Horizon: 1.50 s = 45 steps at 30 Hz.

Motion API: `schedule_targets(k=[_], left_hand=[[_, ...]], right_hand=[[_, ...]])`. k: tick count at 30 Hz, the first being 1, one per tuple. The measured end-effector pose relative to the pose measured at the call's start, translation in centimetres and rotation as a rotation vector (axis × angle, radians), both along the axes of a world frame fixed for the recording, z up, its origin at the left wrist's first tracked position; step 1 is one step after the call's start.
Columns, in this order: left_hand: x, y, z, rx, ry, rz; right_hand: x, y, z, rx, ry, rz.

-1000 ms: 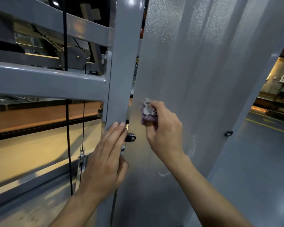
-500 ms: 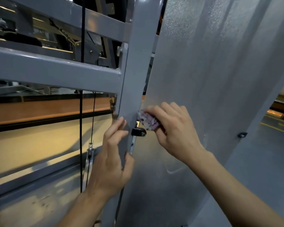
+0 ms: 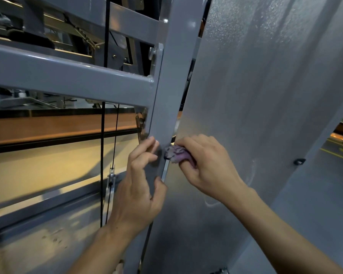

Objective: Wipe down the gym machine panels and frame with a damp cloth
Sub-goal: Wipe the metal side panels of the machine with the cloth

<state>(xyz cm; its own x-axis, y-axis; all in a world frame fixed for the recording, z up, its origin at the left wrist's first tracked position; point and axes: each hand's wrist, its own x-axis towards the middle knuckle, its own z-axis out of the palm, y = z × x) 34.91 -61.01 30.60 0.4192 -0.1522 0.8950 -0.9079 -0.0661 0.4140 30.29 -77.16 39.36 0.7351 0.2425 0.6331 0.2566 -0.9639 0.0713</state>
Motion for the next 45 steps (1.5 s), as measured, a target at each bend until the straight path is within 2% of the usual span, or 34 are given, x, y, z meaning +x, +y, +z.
schedule_targets(k=[3, 6, 10, 16, 21, 26, 30, 35, 39, 40, 43, 45], left_hand=[[-0.1, -0.1, -0.1, -0.014, 0.003, 0.003], [-0.2, -0.1, -0.1, -0.013, 0.014, 0.006], [0.2, 0.2, -0.1, -0.002, -0.009, 0.018], [0.3, 0.0, -0.1, -0.002, -0.026, 0.030], [0.6, 0.5, -0.1, -0.010, -0.045, 0.016], [0.8, 0.4, -0.7, 0.010, -0.045, -0.024], [0.8, 0.2, -1.0, -0.020, -0.037, -0.023], [1.0, 0.0, -1.1, 0.008, -0.048, 0.030], [1.1, 0.1, -0.9, 0.011, -0.023, 0.046], [1.2, 0.2, -0.9, 0.013, -0.027, 0.053], [1.1, 0.2, -0.9, 0.016, -0.025, 0.101], [0.8, -0.4, -0.9, 0.014, -0.025, 0.155]], right_hand=[[-0.9, -1.7, -0.8, 0.085, -0.048, -0.050], [-0.5, 0.2, -0.8, 0.132, -0.075, -0.036], [0.3, 1.8, -0.1, 0.009, -0.041, -0.033], [-0.7, 0.6, -0.4, 0.135, -0.069, -0.087], [0.3, 2.8, 0.2, 0.008, -0.022, -0.061], [-0.8, 0.6, -0.2, 0.145, -0.077, -0.154], [0.3, 3.3, -0.9, 0.082, -0.065, -0.086], [-0.5, 1.5, -1.0, 0.072, -0.085, -0.079], [-0.2, 1.7, -4.6, -0.118, -0.013, -0.039], [-0.4, 1.4, -5.5, -0.091, -0.034, -0.034], [-1.1, -0.8, -7.2, 0.171, -0.164, -0.038], [-1.2, -1.8, -8.1, 0.275, -0.175, -0.044]])
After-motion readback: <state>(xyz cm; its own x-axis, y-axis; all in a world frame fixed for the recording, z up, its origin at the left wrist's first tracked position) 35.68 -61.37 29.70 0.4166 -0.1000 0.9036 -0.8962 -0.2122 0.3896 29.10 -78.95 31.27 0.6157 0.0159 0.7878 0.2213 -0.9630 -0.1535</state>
